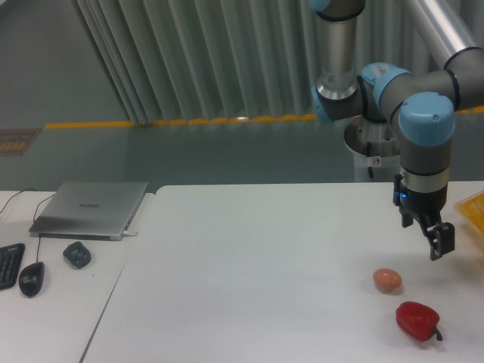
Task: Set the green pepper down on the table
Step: 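Move the gripper up and over toward the yellow basket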
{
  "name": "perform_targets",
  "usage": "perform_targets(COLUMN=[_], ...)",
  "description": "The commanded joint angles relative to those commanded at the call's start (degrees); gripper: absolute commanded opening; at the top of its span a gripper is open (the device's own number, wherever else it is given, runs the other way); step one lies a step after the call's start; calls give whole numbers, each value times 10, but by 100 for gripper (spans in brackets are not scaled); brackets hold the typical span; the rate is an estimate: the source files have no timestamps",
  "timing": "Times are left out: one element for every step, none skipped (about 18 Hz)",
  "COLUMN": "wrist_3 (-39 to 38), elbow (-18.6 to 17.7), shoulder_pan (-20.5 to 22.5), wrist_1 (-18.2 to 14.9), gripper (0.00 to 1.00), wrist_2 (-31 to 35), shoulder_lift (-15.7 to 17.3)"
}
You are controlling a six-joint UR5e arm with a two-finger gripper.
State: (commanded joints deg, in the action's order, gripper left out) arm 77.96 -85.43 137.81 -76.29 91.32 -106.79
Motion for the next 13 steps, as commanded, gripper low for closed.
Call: perform_targets(wrist_3=[2, 2, -1, 2, 2, 0, -3, -4, -10, -25, -39, -36, -36], elbow=[0, -1, 0, 2, 2, 1, 0, -3, -9, -12, -15, -19, -23], shoulder_pan=[0, 0, 1, 2, 3, 2, 1, 2, 1, 2, 7, 15, 18], wrist_1=[0, 0, 1, 0, 1, 1, 5, 9, 16, 34, 46, 48, 52], gripper=[100, 100, 100, 100, 100, 100, 100, 100, 100, 100, 100, 100, 100], wrist_2=[0, 0, -1, -2, -1, -1, -1, 1, 4, 4, 5, 4, 4], shoulder_lift=[0, 0, 0, 0, 0, 0, -2, -1, 1, 2, 4, 5, 5])
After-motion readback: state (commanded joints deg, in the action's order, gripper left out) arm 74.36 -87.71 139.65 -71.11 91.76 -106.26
